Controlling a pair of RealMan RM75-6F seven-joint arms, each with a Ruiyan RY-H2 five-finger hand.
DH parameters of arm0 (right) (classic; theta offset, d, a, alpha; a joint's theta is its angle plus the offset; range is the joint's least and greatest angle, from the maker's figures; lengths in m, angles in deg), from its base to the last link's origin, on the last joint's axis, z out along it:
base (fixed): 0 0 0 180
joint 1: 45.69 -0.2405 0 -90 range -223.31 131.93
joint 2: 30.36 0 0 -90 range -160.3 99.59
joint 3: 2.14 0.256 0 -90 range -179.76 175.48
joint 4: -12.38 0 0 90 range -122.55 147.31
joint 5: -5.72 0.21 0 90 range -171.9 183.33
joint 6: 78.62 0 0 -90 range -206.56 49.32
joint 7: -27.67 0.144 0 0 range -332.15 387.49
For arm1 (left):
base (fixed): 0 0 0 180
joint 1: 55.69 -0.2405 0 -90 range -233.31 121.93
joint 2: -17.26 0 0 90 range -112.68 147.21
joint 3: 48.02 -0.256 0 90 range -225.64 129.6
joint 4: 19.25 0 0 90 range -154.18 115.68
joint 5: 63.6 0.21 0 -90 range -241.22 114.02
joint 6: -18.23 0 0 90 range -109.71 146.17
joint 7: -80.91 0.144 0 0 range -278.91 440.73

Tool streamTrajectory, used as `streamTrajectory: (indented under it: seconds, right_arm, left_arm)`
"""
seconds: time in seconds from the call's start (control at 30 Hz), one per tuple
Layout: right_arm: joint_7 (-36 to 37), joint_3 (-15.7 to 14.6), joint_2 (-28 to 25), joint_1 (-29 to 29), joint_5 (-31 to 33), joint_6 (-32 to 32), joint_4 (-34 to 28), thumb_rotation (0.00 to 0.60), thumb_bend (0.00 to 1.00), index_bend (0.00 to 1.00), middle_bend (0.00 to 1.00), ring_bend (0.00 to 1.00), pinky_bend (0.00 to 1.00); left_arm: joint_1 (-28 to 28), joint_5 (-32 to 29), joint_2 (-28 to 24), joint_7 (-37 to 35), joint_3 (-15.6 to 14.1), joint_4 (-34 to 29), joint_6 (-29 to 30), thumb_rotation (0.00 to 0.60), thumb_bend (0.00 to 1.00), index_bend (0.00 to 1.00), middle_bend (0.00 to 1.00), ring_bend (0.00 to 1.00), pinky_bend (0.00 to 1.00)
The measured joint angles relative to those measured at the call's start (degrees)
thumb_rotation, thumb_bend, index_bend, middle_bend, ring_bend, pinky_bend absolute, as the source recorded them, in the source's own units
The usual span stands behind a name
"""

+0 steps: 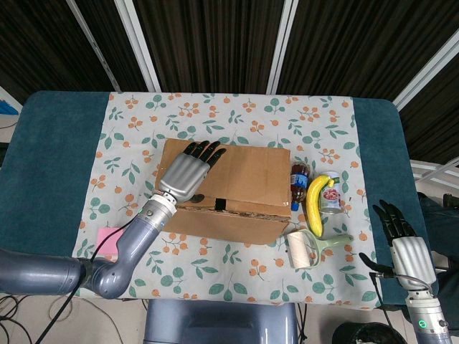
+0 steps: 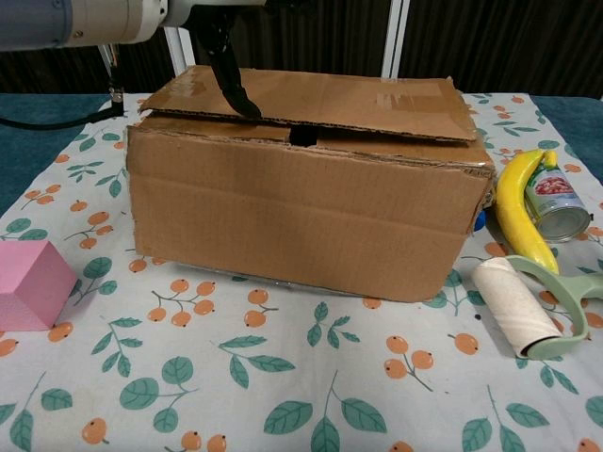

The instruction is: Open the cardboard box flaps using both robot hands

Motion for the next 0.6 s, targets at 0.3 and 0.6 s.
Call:
streamTrajectory:
  seconds: [0.3,0.6]
  right_arm:
    - [0.21,0.06,-0.02,-0.11,0.22,0.35,-0.12,0.6,0.24,0.0,0.0,0.02,0.23]
    - [0.11,0.03,-0.03,-0.1,0.21,0.38,-0.28,0.6,0.24,0.0,0.0,0.02,0.23]
  left_arm:
    - [-0.81,-0.07,1.93,1.11,1.26,1.51,-1.33,0.6,0.13,0.0,0.0,0.0,0.1]
    - [-1.92,1.46,1.46,1.67,1.85,-0.46,-1.67,0.6,0.13,0.0,0.0,0.0,0.1]
